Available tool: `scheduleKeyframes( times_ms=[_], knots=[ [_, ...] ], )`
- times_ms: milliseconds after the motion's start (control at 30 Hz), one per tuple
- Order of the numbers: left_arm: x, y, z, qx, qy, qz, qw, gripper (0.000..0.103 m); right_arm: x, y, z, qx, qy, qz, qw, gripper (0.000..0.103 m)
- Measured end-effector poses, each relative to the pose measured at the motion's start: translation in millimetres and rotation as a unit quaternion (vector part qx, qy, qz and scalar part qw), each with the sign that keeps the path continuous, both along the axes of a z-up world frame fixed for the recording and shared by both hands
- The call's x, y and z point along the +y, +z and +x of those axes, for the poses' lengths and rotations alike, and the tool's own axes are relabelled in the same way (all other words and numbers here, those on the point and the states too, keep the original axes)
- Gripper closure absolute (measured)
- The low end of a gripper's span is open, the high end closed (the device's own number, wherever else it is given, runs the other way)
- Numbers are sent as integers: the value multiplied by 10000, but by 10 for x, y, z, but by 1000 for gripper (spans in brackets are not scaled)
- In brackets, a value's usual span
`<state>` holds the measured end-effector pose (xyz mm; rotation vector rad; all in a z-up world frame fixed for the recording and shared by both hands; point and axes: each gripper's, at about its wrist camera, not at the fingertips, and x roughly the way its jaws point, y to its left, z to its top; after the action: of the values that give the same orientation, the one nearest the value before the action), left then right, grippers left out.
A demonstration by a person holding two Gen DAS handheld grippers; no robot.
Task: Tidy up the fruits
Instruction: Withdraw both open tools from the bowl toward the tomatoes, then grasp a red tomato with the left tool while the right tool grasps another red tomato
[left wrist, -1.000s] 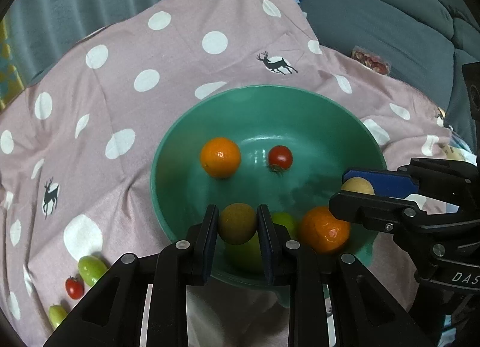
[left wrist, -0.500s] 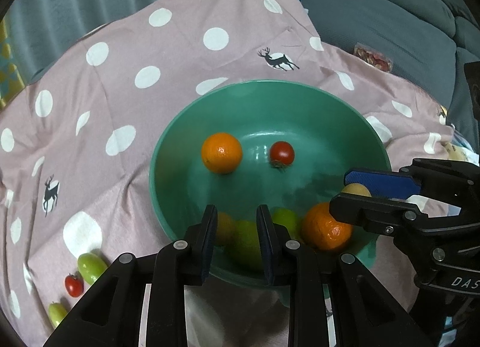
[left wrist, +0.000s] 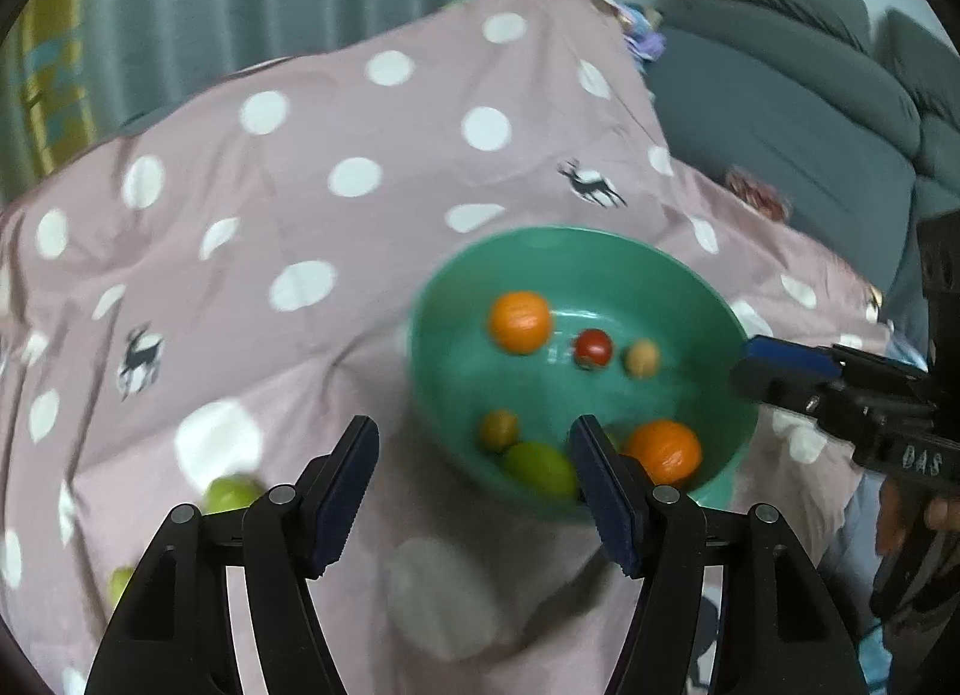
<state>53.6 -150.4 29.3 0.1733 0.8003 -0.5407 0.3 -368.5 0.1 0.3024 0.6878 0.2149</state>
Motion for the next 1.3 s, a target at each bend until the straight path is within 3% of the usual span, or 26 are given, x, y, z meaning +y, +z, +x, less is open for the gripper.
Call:
scheduleKeyframes(
  times_ms=[300, 700, 867, 1300],
  knots=[
    [940, 14, -140, 98, 1092, -192, 9938, 37, -41, 86, -134, -50, -80, 41, 9999, 55],
    [2016, -151, -515, 323, 2379, -111, 9707, 37, 403, 155, -173, -62, 556, -174, 9983, 53],
    [2125, -289, -592, 499, 2468, -143, 9677, 37, 702, 92, -120, 78, 963, -291, 9949, 53],
    [1969, -542, -496, 862, 2091, -504, 9728, 37, 1332, -165, 24, 535, 1739, -497, 9820, 52]
  ],
)
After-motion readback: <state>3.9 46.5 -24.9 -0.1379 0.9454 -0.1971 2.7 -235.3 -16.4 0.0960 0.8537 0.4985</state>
